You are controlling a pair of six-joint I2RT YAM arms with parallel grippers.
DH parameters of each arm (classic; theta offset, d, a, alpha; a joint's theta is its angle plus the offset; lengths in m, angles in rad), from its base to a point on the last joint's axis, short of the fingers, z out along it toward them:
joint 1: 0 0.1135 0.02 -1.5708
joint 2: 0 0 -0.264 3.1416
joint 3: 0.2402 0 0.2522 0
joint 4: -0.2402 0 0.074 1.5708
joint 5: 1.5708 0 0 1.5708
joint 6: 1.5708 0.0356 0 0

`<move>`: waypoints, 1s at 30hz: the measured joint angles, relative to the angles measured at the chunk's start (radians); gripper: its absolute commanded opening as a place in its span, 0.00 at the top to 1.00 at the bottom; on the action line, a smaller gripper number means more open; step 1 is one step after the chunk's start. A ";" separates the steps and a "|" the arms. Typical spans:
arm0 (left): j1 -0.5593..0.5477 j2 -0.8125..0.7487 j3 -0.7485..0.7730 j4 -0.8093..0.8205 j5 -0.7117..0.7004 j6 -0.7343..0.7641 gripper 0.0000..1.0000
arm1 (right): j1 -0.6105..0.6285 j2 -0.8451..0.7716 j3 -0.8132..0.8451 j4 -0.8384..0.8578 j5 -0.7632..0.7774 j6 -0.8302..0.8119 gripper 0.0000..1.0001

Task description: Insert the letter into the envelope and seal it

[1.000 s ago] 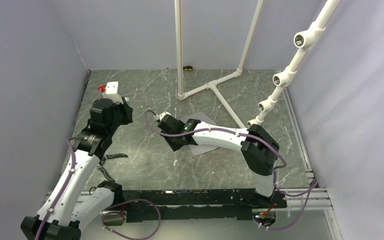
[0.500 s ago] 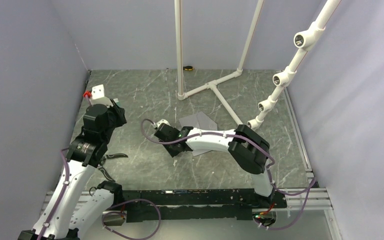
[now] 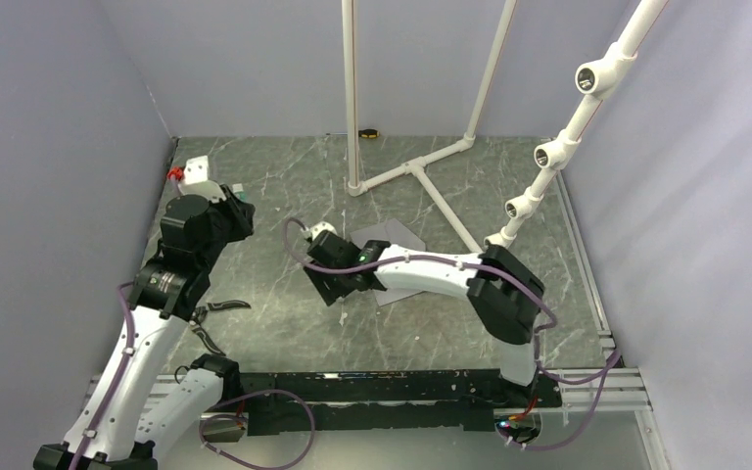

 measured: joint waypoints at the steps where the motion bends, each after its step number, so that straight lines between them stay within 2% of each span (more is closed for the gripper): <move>1: 0.000 0.004 0.003 0.003 0.012 0.000 0.97 | -0.005 -0.021 0.000 0.000 -0.002 0.002 0.33; 6: 0.001 0.026 0.008 0.062 0.163 0.008 0.97 | -0.050 -0.190 -0.038 0.061 -0.029 0.006 0.33; 12: 0.001 0.085 0.065 0.224 0.527 -0.020 0.98 | -0.092 -0.493 -0.169 0.286 -0.081 -0.005 0.29; 17: 0.001 0.133 0.114 0.413 0.756 -0.104 0.98 | -0.085 -0.608 -0.185 0.476 -0.097 -0.018 0.28; 25: 0.001 0.151 0.114 0.591 0.961 -0.173 0.98 | -0.084 -0.660 -0.196 0.629 -0.104 -0.023 0.26; 30: 0.001 0.151 0.114 0.626 1.042 -0.163 0.98 | -0.087 -0.770 -0.240 0.722 -0.108 0.009 0.13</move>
